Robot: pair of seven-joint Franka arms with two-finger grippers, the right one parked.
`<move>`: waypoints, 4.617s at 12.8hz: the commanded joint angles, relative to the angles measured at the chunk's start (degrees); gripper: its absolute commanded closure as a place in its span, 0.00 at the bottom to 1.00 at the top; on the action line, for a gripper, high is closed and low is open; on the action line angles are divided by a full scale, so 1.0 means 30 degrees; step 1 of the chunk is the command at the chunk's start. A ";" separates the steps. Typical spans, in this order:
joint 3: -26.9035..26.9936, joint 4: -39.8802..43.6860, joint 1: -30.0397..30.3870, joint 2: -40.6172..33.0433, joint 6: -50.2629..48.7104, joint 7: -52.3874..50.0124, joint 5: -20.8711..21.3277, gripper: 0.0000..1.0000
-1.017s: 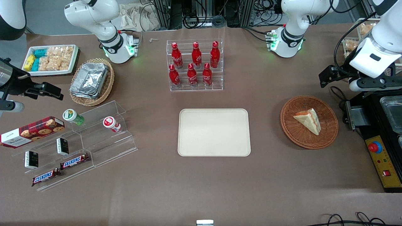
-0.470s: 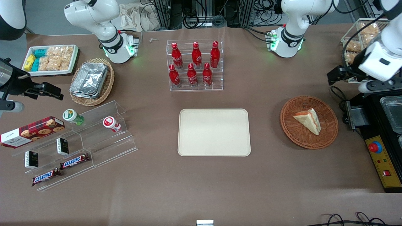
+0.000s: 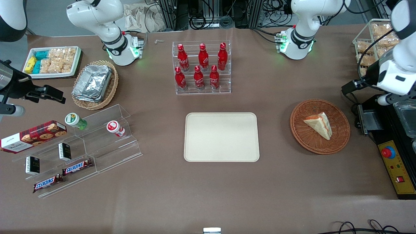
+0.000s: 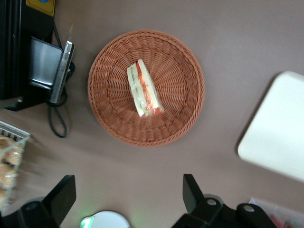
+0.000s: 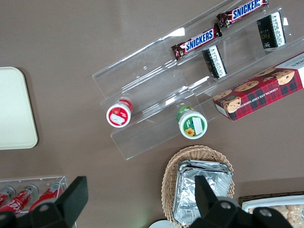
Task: Place sandwich from basket to tray
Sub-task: 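Move the open left gripper over the sandwich in the wicker basket, then lower the left gripper and close it on the wrapped sandwich, then lift the sandwich and carry it toward the cream tray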
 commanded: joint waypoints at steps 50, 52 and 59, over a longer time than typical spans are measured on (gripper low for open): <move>-0.6788 0.1230 -0.0632 0.4460 0.1957 -0.2939 -0.0088 1.00; -0.7554 0.1173 -0.1215 0.5220 0.3651 -0.3815 -0.0059 1.00; -0.7556 0.1785 -0.3707 0.9933 0.8400 -0.4579 0.2138 1.00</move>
